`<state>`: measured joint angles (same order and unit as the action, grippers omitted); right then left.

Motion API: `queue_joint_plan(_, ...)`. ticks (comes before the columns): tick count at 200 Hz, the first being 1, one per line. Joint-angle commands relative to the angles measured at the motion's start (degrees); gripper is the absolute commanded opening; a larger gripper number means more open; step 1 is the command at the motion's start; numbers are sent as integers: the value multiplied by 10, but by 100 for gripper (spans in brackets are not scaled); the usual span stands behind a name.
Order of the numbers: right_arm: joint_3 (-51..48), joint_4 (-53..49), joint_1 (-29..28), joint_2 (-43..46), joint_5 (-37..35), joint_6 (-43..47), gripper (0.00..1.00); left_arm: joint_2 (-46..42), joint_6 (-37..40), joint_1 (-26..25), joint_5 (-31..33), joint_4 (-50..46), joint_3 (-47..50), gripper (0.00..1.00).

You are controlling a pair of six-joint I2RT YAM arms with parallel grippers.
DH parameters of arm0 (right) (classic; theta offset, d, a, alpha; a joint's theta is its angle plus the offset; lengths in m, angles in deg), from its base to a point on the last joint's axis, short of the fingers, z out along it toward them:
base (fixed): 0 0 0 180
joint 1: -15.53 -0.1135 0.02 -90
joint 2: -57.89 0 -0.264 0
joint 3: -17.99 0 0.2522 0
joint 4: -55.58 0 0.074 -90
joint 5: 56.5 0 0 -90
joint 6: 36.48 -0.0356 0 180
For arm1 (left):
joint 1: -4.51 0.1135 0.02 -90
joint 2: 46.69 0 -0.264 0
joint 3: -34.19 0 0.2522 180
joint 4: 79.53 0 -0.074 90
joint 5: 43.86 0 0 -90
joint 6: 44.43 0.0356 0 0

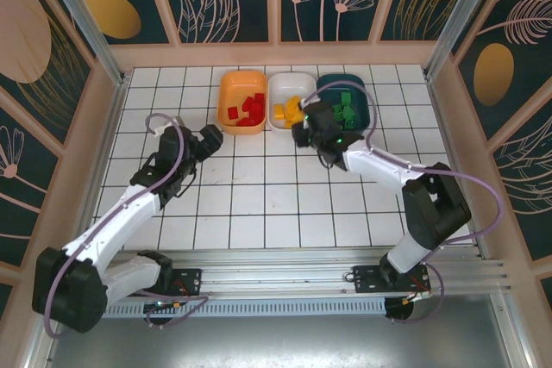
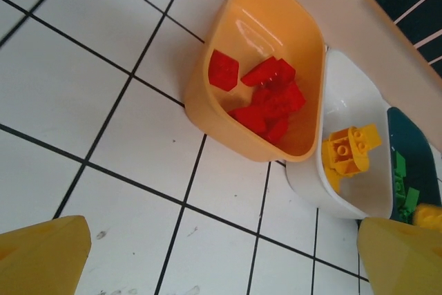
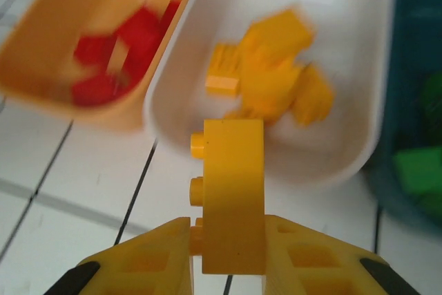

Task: Sort the legos into containers by color

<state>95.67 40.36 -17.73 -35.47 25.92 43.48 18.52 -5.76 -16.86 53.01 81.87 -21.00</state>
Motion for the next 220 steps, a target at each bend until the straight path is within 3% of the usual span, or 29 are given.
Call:
queue_joint_plan(1,65,-2,43,-61,25,-27,27,62,-19,2,-49,44,-21,98)
queue_joint_plan(32,169,-57,65,-150,30,-21,27,152,-39,3,-45,20,-47,99)
queue_joint_plan(78,239,-105,72,-215,43,-24,32,174,-105,3,28,6,-39,99)
queue_joint_plan(96,246,-117,72,-229,43,-23,44,178,-124,2,60,-14,-42,98)
queue_joint_plan(138,230,-123,71,-196,15,-19,61,140,-143,13,135,-46,-12,98)
queue_joint_plan(163,195,-104,60,-140,-3,-24,67,73,-166,65,133,-69,32,99)
queue_joint_plan(197,110,-58,11,-53,-43,-25,72,-48,-183,193,70,-98,107,99)
queue_joint_plan(220,15,-9,-17,9,-45,-57,72,-88,-181,252,31,-126,111,98)
